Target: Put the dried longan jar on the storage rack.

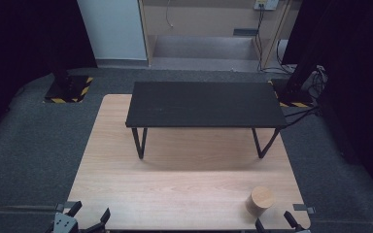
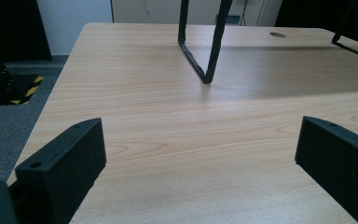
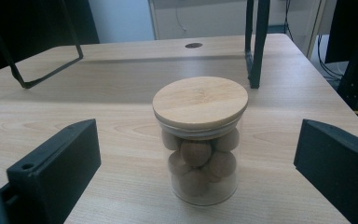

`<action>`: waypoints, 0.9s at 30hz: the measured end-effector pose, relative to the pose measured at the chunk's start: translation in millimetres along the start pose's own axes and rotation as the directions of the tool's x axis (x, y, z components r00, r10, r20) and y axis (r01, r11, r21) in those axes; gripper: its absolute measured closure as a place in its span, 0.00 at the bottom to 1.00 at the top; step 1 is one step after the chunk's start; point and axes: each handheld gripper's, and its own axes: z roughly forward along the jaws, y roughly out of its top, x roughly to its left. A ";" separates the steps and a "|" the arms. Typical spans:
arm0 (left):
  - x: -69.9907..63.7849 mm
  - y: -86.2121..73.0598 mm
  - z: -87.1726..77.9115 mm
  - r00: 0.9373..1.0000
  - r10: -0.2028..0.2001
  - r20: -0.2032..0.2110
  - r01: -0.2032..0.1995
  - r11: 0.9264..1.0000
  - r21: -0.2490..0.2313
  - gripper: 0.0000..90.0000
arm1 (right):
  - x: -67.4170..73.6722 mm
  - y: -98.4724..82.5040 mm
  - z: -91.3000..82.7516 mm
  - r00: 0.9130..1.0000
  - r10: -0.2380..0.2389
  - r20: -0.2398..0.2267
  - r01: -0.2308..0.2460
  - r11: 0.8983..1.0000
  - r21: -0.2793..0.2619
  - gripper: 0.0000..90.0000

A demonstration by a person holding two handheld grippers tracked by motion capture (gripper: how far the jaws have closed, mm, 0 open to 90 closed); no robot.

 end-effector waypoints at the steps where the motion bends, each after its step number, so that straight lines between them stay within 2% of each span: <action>1: 0.1 0.2 0.0 1.000 0.002 0.001 -0.002 1.000 0.001 0.01 | 0.4 -0.4 0.5 1.000 -0.003 0.001 0.003 1.000 -0.001 0.01; 27: -1.6 1.7 0.1 1.000 0.008 0.002 -0.008 1.000 0.007 0.01 | 2.4 -11.9 32.4 1.000 0.006 -0.001 -0.006 1.000 0.011 0.01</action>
